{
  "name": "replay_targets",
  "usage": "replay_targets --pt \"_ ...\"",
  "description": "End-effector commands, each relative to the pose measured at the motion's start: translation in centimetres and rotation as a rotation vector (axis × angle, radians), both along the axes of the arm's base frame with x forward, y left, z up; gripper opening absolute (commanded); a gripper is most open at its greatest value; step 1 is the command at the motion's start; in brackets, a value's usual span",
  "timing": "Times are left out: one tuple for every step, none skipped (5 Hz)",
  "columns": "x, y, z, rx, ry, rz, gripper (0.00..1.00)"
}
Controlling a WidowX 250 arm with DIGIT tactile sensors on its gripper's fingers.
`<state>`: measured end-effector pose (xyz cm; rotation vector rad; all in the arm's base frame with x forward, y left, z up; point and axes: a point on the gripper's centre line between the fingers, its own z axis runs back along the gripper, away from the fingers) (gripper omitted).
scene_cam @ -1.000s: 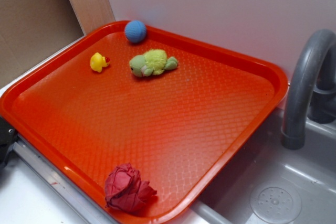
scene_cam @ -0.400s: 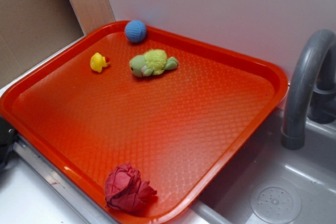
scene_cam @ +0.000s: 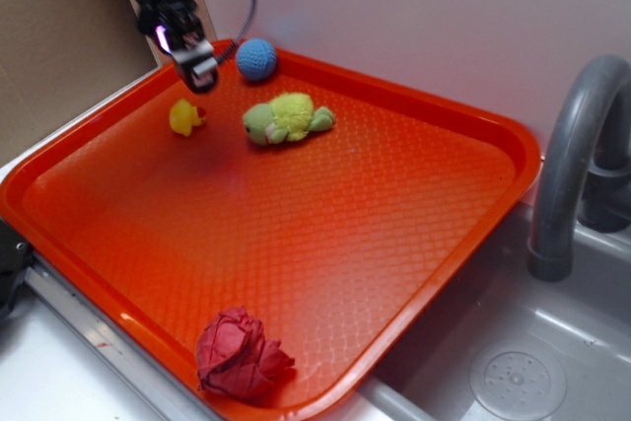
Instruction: Grab the yellow duck.
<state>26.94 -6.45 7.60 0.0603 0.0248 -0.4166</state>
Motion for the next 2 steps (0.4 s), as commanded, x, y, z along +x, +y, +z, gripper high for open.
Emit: replay_targets --pt "-3.7 3.3 4.8 -0.056 -0.120 -0.030 1.00" --pt "-2.8 3.9 1.6 -0.045 -0.135 0.012 1.00"
